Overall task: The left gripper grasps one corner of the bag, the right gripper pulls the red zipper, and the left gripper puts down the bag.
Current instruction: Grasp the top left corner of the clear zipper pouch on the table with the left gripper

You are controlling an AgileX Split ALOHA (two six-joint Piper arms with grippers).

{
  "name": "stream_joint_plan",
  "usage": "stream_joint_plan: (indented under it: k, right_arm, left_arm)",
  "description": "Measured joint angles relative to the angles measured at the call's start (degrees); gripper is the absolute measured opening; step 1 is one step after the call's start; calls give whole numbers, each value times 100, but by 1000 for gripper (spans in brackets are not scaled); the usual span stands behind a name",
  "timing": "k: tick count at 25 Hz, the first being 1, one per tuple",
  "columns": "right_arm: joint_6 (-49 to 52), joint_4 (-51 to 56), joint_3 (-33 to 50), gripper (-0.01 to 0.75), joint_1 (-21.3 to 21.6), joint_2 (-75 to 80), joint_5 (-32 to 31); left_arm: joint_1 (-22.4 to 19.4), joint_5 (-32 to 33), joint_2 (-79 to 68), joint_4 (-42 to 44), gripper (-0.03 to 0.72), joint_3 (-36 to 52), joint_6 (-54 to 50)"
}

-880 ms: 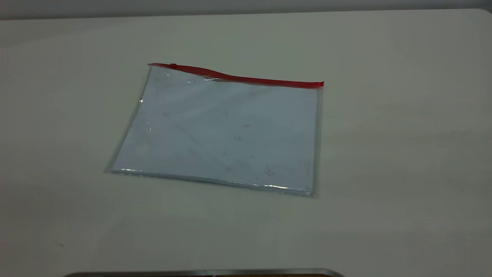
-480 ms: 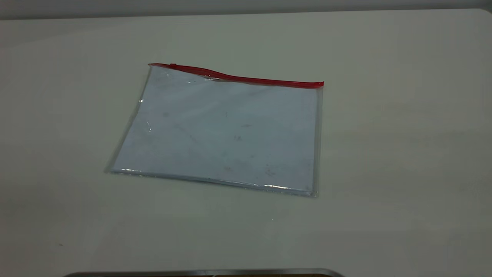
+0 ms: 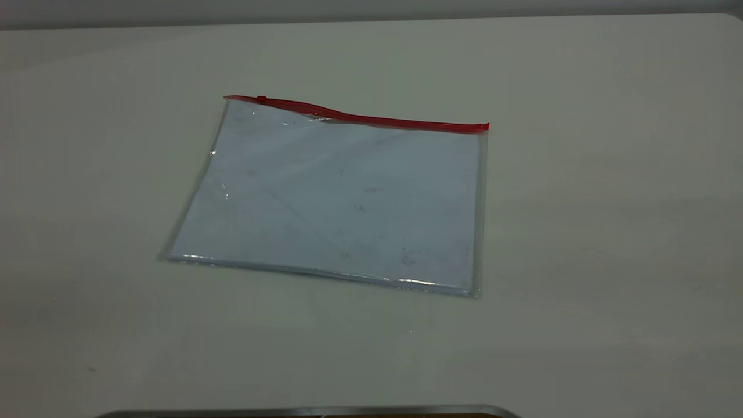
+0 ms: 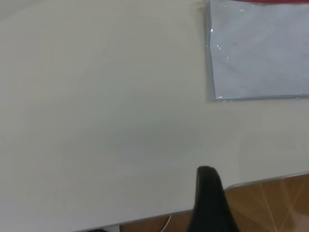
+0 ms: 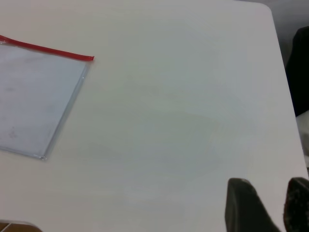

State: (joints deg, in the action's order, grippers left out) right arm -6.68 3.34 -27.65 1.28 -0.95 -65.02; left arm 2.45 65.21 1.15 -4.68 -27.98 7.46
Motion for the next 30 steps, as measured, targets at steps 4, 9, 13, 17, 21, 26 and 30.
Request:
stream_joint_plan:
  k: [4,9,13,17,21,26,30]
  right_arm:
    - [0,0,0,240,0,0,0]
    - [0,0,0,240,0,0,0]
    - [0,0,0,240,0,0,0]
    - [0,0,0,240,0,0,0]
    - [0,0,5,246,0,0,0]
    - [236,95,-39,353,0,0,61]
    - [268,99,-316,520,0,325,310]
  left_arm:
    - [0,0,0,0,577,0,0]
    - [0,0,0,0,577,0,0]
    - [0,0,0,0,577,0,0]
    - [0,0,0,0,577,0,0]
    - [0,-23,-15,0,577,-16,-16]
    - [0,-569,-823,5,577,-344,-422]
    - [0,-1205,-2201,-1,577,-619,-513]
